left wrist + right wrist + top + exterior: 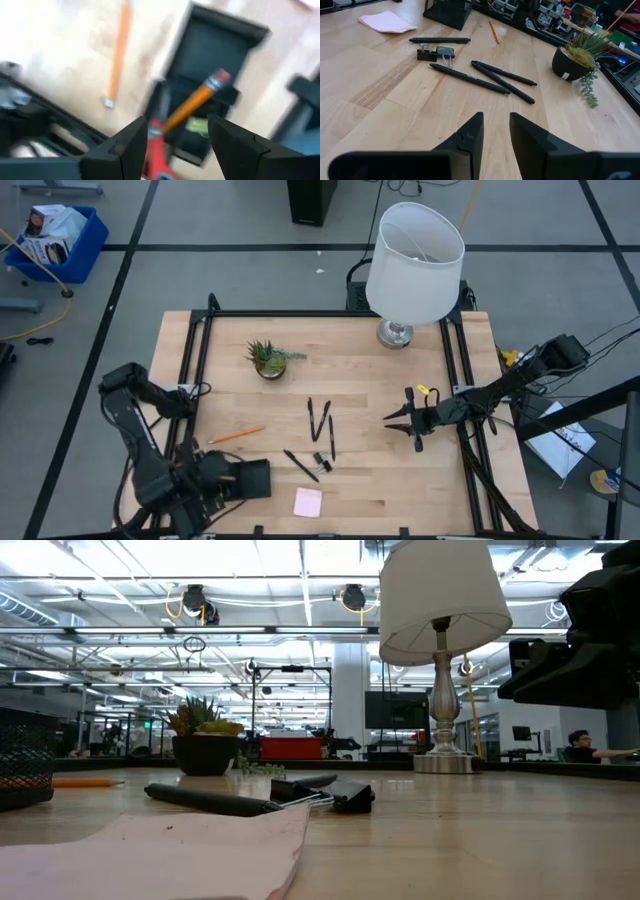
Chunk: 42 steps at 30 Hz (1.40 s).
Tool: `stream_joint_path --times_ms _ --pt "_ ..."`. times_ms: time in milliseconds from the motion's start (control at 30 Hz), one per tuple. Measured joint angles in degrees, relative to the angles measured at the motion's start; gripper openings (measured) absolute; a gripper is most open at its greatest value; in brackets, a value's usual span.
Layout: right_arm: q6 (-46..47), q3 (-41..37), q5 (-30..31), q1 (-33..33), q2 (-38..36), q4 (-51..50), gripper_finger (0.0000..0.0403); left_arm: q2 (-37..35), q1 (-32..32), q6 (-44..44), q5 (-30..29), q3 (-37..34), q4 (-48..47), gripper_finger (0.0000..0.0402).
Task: Pick and place office supplies into organizer
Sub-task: Put the pencil into the top left section of the desk organizer
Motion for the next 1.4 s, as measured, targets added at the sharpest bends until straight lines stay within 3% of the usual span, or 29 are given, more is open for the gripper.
stream_joint_path --times_ms 133,400,600,767,967,1400 --pt "0.0 0.0 0.0 0.0 0.0 0.0 0.0089 -3.8 3.8 3.0 -1.4 -0.4 0.0 0.0214" --pt "0.0 0.0 0.0 0.0 0.0 0.0 0.0089 -13.5 12.1 20.9 0.4 -5.6 -0.1 0.0214" --pt "0.0 0.0 0.0 0.0 0.0 0.0 0.0089 -23.4 13.7 23.2 0.6 -13.4 -0.4 0.0214" --pt "0.0 0.0 0.0 0.0 0.0 0.0 0.0089 -29.0 16.2 22.3 5.2 -21.8 -0.4 0.0214" --pt "0.0 0.0 0.0 0.0 0.0 0.0 0.0089 -29.9 18.1 22.7 9.8 -30.0 0.5 0.0214" --pt "0.0 0.0 0.0 0.0 0.0 0.0 0.0089 -29.9 18.2 28.6 14.3 -40.2 15.8 0.0214"
